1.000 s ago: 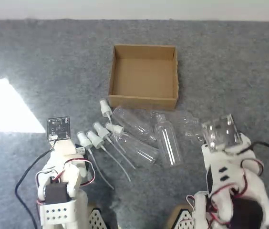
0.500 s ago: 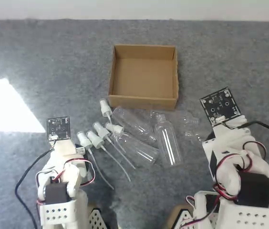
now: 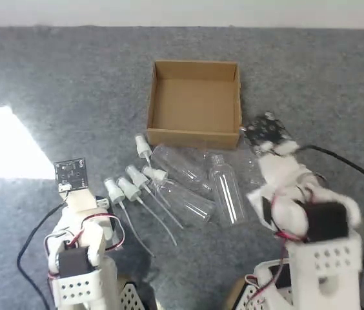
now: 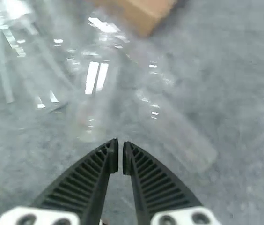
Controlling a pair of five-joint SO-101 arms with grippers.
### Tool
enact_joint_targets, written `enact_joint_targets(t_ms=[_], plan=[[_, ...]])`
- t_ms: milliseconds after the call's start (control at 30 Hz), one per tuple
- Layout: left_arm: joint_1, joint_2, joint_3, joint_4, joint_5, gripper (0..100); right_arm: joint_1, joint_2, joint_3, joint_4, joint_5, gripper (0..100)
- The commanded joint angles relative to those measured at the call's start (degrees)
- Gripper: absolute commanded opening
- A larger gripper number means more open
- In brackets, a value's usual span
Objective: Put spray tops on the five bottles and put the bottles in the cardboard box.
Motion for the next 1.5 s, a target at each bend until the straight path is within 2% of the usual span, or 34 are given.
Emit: enact_joint_targets(t_ms=[0,100,233,333,467,633,967,1233,1467], plan=[[-0.35,0.18,-4.62,-1.23,-0.7,1,-6.11,4.79,-8.26,-0.22,-4.75,1.8],[0.18,0.18,-6.11,-1.85,-2.02,1,-9.36,8.57,-12.92,-0.13,-8.53,4.5],[0.0,0.18,-6.64,-2.46,-11.08,1,-11.82,13.14,-15.38,-0.22,-15.21,10.7],[-0.09,0.18,-5.76,-2.02,-15.91,1,-12.53,15.52,-15.12,-1.1,-17.67,11.2],[-0.09,0.18,-5.14,-1.85,-16.7,1,-12.62,17.8,-15.21,-1.54,-19.08,12.8],[0.09,0.18,-5.14,-1.58,-16.7,2,-12.62,19.91,-15.03,-2.33,-19.16,27.1],[-0.09,0.26,-4.97,-1.58,-16.79,2,-12.62,25.45,-4.48,-18.33,-19.25,22.1],[-0.09,0.18,-3.82,-2.9,-16.88,2,-15.6,28.79,-4.31,-19.47,-19.25,22.1],[-0.09,0.18,-3.74,-2.99,-16.88,2,-15.43,36.62,-4.22,-23.08,-19.25,22.1]])
